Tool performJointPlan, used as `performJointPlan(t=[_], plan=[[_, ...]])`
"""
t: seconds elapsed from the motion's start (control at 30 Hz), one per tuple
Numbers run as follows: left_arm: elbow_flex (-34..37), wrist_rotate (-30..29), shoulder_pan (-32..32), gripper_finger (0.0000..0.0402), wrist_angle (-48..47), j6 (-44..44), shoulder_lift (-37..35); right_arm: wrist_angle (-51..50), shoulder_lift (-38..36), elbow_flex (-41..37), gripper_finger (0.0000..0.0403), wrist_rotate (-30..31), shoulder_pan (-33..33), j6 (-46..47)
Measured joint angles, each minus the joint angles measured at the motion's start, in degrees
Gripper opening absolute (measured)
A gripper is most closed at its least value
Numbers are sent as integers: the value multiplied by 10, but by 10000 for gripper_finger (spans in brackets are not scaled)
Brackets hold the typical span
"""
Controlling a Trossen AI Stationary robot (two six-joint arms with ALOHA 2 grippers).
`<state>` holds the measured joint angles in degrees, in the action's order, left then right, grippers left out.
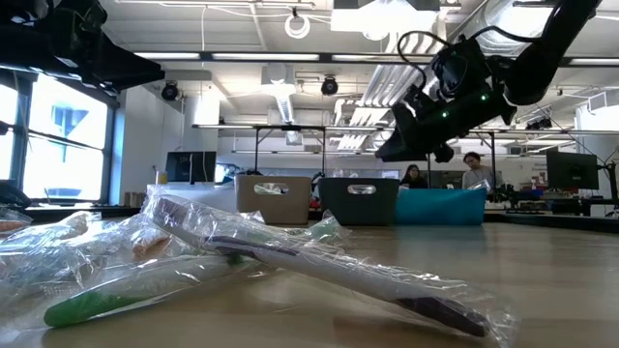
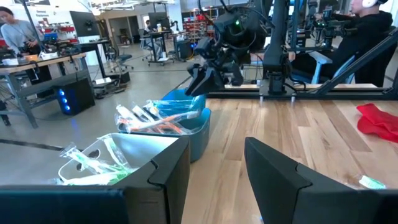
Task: Pick & Place Toothbrushes
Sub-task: Put the orange toothbrush into the dark green bin
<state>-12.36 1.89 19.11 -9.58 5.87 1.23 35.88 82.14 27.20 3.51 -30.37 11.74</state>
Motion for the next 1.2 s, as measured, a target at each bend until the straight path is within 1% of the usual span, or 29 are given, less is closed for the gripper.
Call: performJointPlan(t=[0.07, 0.17, 0.33, 0.5, 0.6, 0.73, 0.9, 1.0, 1.2], plan=[[0, 0, 0, 150, 0, 0, 0, -2, -11, 0, 118, -8, 0, 0], [0, -2, 0, 150, 0, 0, 0, -29, -30, 0, 104, 3, 0, -4], [0, -2, 0, 150, 0, 0, 0, -138, -55, 0, 69, 43, 0, 0], [0, -2, 0, 150, 0, 0, 0, -227, -56, 0, 14, 45, 0, 30], [0, -1, 0, 150, 0, 0, 0, -254, -56, 0, 6, 45, 0, 36], [0, -1, 0, 150, 0, 0, 0, -258, -56, 0, 2, 74, 0, 36], [0, -1, 0, 150, 0, 0, 0, -259, -36, 0, 2, 74, 0, 37], [0, 0, 0, 150, 0, 0, 0, -252, -12, 0, 2, 78, 0, 47], [0, 1, 0, 150, 0, 0, 0, -188, 33, 0, 2, 80, 0, 47]])
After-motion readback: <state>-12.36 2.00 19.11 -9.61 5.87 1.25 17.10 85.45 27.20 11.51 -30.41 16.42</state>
